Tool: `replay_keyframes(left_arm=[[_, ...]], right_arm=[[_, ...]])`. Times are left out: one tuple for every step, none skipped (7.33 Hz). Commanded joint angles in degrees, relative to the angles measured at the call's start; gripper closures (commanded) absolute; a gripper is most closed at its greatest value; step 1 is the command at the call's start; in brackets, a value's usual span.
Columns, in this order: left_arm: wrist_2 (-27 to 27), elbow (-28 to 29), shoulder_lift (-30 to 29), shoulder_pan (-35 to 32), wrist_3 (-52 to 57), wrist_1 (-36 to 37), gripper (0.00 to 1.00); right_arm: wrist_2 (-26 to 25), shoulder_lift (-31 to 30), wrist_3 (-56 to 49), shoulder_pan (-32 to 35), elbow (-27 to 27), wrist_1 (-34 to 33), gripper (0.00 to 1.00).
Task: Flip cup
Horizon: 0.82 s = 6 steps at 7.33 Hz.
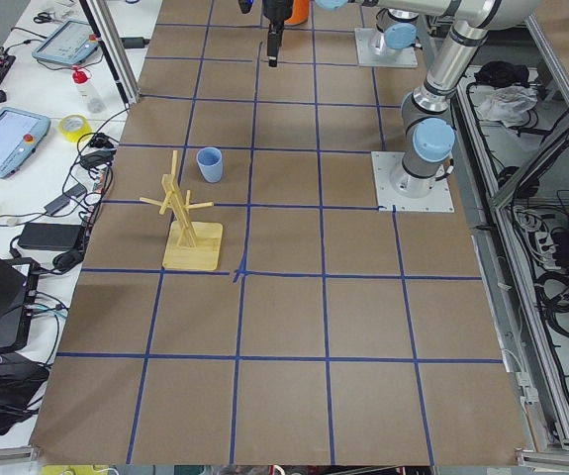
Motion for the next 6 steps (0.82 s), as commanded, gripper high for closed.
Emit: replay_keyframes(left_arm=[[-1.3,0.1,-0.4,0.3,-5.1,0.3,0.0],[-1.3,-0.4,-0.6,0.4,-6.8,0.9,0.0],[-1.3,-0.5,-0.6,0.4,-6.6,0.9,0.0],[-1.3,-0.6,-0.5,0.3,-6.6,1.0,0.0],[-1.3,-0.7,-0.4,0.4,-6.6,1.0,0.0],[-1.3,-0.8,-0.4,0.3,-6.6,0.9,0.0]], right_arm=[[0.1,0.1,-0.1,0.0,0.0,-0.2,0.0],[0.1,0.2,-0.1,0.0,0.0,-0.3,0.0],[0.0,0.2,0.0,0.0,0.1,-0.2,0.0],[0.0,0.3,-0.1,0.0,0.1,-0.3,0.0],[0.0,0.3,-0.1,0.0,0.1,-0.3,0.0],[0.0,0.3,-0.1,0.0,0.1,-0.3,0.0]])
